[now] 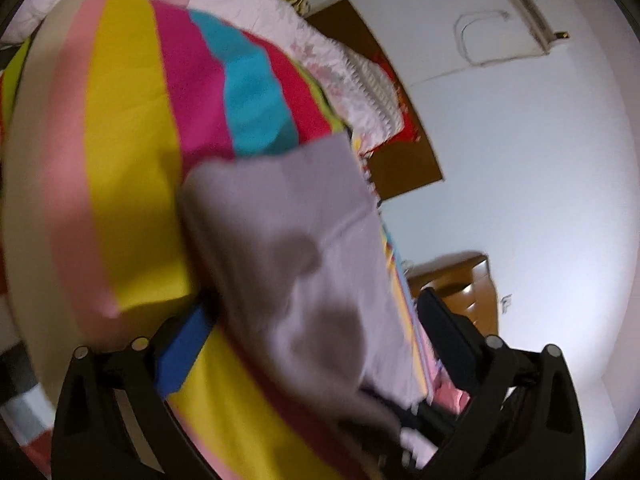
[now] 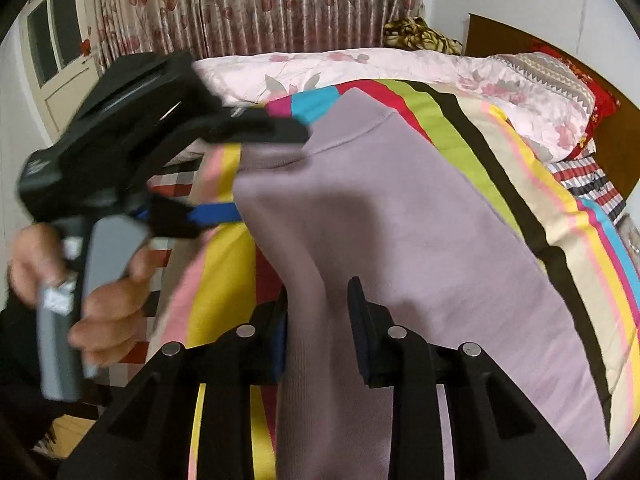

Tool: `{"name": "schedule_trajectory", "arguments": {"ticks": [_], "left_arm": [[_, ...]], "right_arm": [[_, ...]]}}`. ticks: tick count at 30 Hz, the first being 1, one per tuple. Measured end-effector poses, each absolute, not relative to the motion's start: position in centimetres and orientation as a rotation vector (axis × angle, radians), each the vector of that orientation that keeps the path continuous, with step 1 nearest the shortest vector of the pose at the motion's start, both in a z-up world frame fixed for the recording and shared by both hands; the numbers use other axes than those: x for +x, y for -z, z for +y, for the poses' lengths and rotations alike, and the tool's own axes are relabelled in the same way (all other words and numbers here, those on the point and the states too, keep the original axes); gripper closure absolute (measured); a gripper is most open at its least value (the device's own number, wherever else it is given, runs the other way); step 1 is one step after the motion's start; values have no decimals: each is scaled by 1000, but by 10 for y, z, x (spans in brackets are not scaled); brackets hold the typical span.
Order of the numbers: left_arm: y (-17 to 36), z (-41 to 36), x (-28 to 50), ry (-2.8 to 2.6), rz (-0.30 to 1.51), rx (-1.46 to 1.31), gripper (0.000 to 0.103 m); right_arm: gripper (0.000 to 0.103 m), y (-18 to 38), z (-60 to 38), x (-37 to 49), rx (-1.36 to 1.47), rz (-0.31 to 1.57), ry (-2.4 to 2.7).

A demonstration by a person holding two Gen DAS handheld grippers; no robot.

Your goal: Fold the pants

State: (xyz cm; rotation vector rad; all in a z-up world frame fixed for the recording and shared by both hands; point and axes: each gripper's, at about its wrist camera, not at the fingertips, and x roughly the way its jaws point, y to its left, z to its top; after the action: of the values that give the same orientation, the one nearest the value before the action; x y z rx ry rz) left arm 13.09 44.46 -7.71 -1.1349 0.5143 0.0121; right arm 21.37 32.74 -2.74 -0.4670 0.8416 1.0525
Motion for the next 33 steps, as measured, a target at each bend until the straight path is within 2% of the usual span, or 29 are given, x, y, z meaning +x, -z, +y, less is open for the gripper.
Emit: {"name": "schedule_trajectory", "arguments": {"ticks": [1,2,3,4,6,8,12,15,20,23,26,30,33], "left_arm": [[77,447,134,-18,510,-1132,26],[79,451,137,-34,521,-1131,43],[82,453,138,-54,532,-1130,59],[84,456,137,-69,541,-1131,67],[86,461,131,-56,529,-1136,82],[74,460,125,-73,513,-1088,85],[24,442,129,-88,481,-879,86],[-16,425,137,-66,439,-757,86],[-76,387,156,16,366,-669,91],[-111,335,167,74,372,-513,91],[-128,274,184,178,405,-384,92],[-123,174,188,381,457,-221,92],[-94,96,178,565,537,-153,93]], "right_arm": [[58,27,327,213,-464,857,-1061],[31,24,324,210,-462,870,-1060],[18,20,319,207,-455,862,-1059],[11,14,313,203,-439,841,-1063],[11,2,293,199,-375,824,-1071],[11,-2,270,202,-328,856,-1009],[11,10,224,211,-255,957,-884],[11,30,215,206,-306,996,-820],[9,33,225,186,-388,945,-761],[10,30,214,178,-362,921,-785],[10,9,172,176,-175,894,-820],[9,-23,82,168,48,769,-746],[9,-35,-13,155,223,716,-596]]}}
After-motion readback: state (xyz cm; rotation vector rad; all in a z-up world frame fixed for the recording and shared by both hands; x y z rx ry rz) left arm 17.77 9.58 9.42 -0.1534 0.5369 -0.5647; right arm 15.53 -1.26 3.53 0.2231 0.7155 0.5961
